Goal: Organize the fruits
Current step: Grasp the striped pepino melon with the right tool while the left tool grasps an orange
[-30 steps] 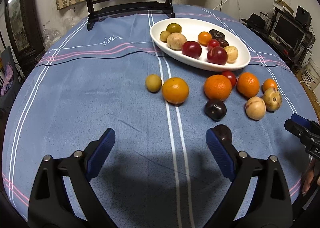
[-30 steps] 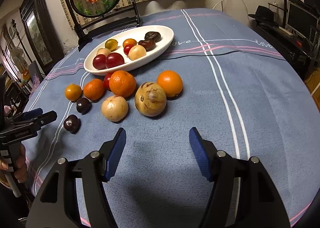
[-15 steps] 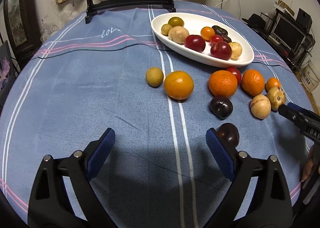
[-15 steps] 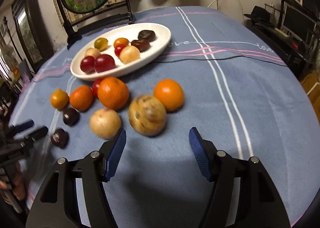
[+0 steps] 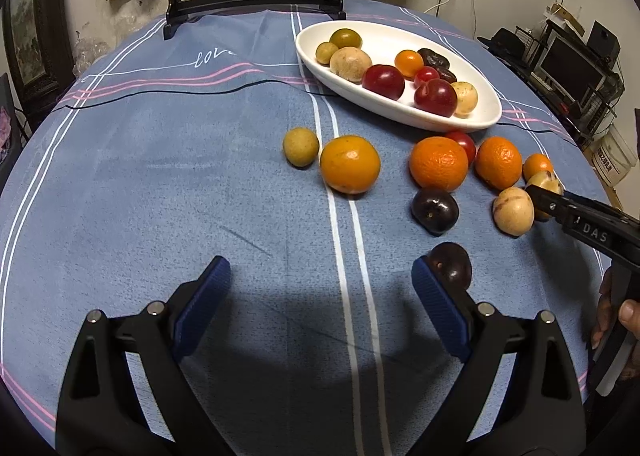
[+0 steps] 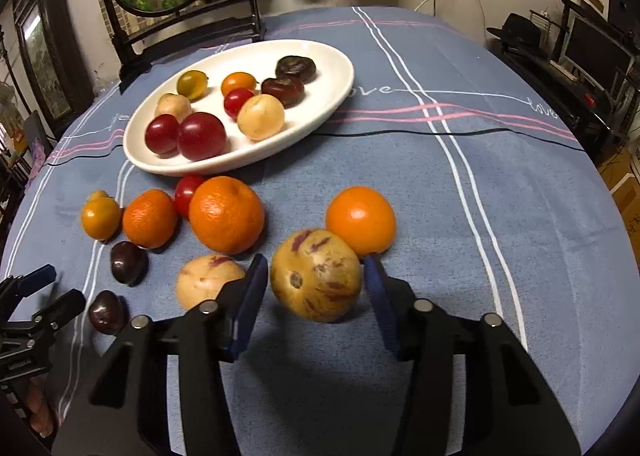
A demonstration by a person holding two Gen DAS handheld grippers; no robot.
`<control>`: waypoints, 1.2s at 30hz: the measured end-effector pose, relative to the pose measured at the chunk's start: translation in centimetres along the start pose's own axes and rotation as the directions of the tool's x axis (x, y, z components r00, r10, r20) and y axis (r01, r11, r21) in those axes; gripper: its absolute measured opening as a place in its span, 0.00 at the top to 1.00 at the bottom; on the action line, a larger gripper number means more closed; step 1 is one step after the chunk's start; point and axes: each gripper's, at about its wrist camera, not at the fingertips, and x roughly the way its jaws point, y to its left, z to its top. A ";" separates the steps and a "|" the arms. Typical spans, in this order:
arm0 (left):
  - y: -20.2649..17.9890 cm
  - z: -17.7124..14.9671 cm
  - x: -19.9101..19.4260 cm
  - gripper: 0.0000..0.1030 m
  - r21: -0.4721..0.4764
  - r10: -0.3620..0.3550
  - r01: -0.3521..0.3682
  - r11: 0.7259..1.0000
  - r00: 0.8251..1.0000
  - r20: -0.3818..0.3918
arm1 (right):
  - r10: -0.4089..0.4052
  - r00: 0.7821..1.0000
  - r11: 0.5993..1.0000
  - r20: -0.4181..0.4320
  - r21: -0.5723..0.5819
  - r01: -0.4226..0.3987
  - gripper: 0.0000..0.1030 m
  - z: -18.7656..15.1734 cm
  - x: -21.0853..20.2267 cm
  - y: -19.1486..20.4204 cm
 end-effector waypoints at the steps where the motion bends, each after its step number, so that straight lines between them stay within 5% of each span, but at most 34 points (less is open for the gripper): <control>1: 0.0 0.1 0.1 0.09 0.005 -0.004 0.004 1.000 1.000 -0.008 | 0.015 1.000 1.000 -0.006 0.009 -0.015 0.58 -0.1 0.2 -0.2; 8: 0.2 2.1 0.1 0.09 0.023 0.048 -0.049 0.999 0.998 0.026 | 0.079 0.997 0.996 0.015 0.048 -0.079 0.59 -1.1 -1.1 -1.3; 18: -0.1 4.9 2.0 0.14 -0.009 0.036 -0.036 0.999 0.999 -0.024 | 0.135 0.990 0.990 0.044 0.043 -0.137 0.59 -2.2 -2.7 -2.2; 21: -0.5 5.3 3.0 0.29 -0.028 0.006 -0.008 1.000 0.998 -0.059 | 0.154 0.987 0.986 0.047 0.050 -0.156 0.59 -2.3 -2.8 -2.2; 23: -1.1 5.4 3.9 0.52 -0.011 -0.004 0.003 1.000 0.996 -0.092 | 0.169 0.984 0.984 0.053 0.045 -0.172 0.59 -2.3 -3.0 -2.1; 33: -1.8 6.5 4.9 0.51 0.001 0.033 -0.033 0.999 0.995 -0.093 | 0.178 0.983 0.983 0.052 0.029 -0.179 0.59 -2.5 -3.2 -1.8; 36: -2.3 6.5 4.8 0.63 0.026 0.033 -0.031 0.999 0.996 -0.079 | 0.182 0.982 0.983 0.052 0.028 -0.184 0.59 -2.5 -3.2 -1.7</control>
